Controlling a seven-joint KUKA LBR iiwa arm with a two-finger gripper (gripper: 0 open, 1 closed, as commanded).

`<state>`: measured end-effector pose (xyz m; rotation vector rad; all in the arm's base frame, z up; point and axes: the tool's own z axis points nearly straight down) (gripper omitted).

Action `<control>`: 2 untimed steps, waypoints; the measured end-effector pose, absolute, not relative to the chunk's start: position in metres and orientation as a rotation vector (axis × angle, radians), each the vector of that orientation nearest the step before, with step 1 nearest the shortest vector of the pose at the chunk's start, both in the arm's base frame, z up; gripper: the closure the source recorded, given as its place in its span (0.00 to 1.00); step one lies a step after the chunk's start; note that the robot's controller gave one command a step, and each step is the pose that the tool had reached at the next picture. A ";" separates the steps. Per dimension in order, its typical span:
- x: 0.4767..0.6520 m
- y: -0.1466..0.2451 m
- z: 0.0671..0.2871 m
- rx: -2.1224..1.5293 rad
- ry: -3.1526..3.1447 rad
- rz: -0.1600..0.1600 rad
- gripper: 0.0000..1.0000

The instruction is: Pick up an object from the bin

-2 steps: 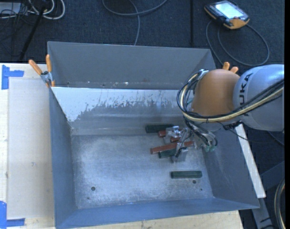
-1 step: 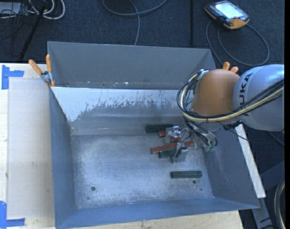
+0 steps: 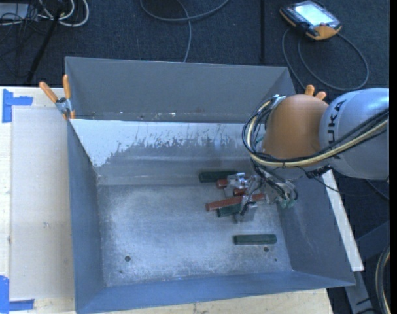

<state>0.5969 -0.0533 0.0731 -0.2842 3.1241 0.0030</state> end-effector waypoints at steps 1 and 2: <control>0.596 -0.053 0.078 -0.284 3.127 0.003 1.00; 0.595 -0.053 0.089 -0.283 3.131 0.003 1.00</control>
Offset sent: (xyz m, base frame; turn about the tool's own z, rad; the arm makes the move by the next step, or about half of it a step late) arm 0.0000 0.0000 0.0420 0.0000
